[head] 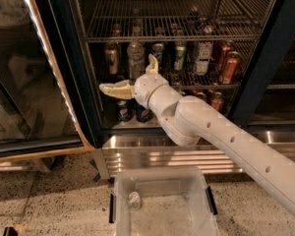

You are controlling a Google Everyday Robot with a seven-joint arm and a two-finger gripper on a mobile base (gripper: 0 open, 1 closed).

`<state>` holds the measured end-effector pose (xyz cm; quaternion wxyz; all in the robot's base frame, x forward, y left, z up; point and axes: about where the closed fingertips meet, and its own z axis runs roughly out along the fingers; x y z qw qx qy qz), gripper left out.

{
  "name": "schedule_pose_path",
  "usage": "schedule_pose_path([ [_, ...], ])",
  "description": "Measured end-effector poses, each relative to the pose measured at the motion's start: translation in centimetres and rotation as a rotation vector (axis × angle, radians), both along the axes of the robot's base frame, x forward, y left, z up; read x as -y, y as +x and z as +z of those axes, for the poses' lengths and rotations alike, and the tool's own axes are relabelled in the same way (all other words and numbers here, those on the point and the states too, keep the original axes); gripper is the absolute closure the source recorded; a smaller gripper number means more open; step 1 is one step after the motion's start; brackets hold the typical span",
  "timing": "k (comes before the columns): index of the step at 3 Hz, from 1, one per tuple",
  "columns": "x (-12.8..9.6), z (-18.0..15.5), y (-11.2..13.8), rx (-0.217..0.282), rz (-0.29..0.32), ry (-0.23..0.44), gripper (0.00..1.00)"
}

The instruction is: Pick orange can from middle shelf of fridge

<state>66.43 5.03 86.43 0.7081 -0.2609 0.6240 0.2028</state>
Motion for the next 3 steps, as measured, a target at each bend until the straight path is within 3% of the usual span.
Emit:
schedule_pose_path([
  [2, -0.8, -0.7, 0.3, -0.023, 0.005, -0.006, 0.0],
  [3, -2.3, -2.6, 0.8, -0.085, -0.001, 0.02, 0.0],
])
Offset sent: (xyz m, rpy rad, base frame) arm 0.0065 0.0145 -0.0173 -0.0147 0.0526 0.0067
